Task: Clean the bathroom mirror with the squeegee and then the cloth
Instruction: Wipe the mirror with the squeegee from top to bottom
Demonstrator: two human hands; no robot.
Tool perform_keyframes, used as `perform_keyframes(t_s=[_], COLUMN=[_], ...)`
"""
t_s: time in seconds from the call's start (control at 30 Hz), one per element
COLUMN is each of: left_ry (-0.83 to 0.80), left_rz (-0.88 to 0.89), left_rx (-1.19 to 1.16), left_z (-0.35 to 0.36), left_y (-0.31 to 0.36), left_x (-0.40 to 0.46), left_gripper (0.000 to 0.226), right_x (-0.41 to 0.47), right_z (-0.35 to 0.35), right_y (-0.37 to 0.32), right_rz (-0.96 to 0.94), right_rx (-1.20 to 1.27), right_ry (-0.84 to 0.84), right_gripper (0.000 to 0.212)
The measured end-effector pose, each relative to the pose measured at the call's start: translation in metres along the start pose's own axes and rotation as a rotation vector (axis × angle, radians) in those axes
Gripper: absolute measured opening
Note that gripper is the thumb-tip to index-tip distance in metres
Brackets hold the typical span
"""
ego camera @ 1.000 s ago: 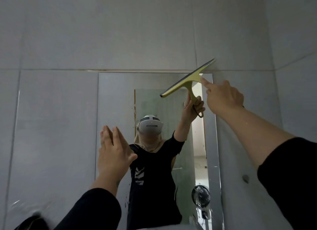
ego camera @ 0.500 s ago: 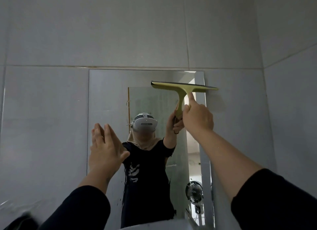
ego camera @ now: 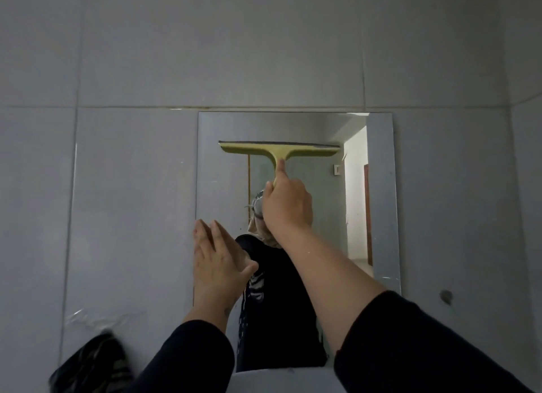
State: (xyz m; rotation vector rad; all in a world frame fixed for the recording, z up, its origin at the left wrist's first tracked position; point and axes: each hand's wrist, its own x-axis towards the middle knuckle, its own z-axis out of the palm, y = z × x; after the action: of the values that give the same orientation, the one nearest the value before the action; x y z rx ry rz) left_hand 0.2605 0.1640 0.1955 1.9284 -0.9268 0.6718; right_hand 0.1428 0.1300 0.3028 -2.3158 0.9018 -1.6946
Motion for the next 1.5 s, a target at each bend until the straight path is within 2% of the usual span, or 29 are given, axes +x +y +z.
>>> perform_keyframes(t_s=[0.23, 0.47, 0.8, 1.03, 1.3, 1.5], left_ry=[-0.012, -0.025, -0.05, -0.055, -0.059, -0.072], left_rz=[0.021, 0.02, -0.011, -0.023, -0.047, -0.065], left_rx=[-0.025, -0.037, -0.012, 0.019, -0.001, 0.0], left_z=[0.002, 0.0, 0.0, 0.0, 0.0, 0.0], left_y=[-0.003, -0.003, -0.001, 0.0, 0.006, 0.007], left_x=[0.0, 0.001, 0.002, 0.003, 0.002, 0.002], left_gripper=[0.124, 0.12, 0.121, 0.121, 0.119, 0.12], right_x=[-0.004, 0.006, 0.006, 0.006, 0.001, -0.016], right_z=[0.012, -0.013, -0.049, -0.066, -0.085, -0.084], right_y=[-0.016, 0.007, 0.047, 0.081, 0.113, 0.12], right_rz=[-0.182, -0.226, -0.133, -0.053, 0.073, 0.173], right_rx=[-0.15, -0.352, -0.441, -0.409, -0.398, -0.281], right_ry=[-0.048, -0.037, -0.036, 0.029, 0.005, -0.013], right_gripper=[0.049, 0.053, 0.054, 0.05, 0.048, 0.049])
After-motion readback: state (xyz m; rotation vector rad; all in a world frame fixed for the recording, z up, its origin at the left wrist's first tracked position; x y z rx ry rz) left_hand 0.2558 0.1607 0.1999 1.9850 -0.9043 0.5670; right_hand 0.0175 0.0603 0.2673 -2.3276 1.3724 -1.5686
